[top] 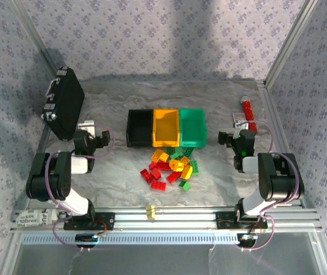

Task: Sort the legos into containers by color
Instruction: Move the container to the top-center of the table.

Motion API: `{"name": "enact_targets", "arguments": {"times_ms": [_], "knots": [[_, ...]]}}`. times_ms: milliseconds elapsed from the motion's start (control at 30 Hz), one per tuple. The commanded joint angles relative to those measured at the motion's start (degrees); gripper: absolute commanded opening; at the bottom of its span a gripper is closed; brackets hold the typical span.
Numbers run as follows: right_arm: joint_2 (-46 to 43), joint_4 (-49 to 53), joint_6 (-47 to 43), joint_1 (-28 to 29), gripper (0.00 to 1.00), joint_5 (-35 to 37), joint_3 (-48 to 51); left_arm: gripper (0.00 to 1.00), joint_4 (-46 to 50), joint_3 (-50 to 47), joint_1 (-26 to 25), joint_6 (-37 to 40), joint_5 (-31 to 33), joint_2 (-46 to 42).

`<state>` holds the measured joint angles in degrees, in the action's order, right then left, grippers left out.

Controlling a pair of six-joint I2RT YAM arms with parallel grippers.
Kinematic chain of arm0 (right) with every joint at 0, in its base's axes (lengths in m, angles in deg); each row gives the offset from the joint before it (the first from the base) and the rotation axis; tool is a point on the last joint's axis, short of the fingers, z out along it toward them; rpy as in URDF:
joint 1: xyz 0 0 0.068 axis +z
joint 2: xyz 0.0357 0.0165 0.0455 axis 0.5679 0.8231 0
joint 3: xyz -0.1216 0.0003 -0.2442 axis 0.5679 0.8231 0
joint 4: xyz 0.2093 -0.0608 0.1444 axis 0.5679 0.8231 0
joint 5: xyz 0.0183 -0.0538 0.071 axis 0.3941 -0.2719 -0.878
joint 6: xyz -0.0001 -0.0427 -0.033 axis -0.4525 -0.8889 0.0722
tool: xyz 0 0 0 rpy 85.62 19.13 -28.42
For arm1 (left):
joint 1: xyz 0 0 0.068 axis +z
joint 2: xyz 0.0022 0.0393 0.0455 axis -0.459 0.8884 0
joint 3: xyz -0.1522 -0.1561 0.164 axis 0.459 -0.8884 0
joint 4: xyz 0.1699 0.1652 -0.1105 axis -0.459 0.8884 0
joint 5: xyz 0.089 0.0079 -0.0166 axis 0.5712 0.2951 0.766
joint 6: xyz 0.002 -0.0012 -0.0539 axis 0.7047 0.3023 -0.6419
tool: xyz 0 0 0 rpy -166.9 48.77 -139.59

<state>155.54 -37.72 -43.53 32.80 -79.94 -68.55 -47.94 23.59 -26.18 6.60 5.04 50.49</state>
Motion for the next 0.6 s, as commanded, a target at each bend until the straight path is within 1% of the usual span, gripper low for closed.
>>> {"name": "enact_targets", "arguments": {"times_ms": [0,367,467,567], "knots": [[-0.77,0.28,-0.71,-0.27,0.99,-0.69,-0.81,1.00,-0.05,1.12,0.40,0.42,-1.28,-0.59],[-0.68,0.30,-0.69,-0.22,0.99,-0.69,-0.83,1.00,-0.05,1.14,0.37,0.42,-1.37,-0.66],[-0.70,0.31,-0.72,-0.24,0.99,-0.70,-0.83,1.00,-0.66,0.74,0.65,-0.49,0.12,-0.74],[-0.73,0.30,-0.67,-0.24,0.99,-0.73,-0.88,1.00,-0.90,0.55,0.73,-0.64,0.23,-0.79]]}}
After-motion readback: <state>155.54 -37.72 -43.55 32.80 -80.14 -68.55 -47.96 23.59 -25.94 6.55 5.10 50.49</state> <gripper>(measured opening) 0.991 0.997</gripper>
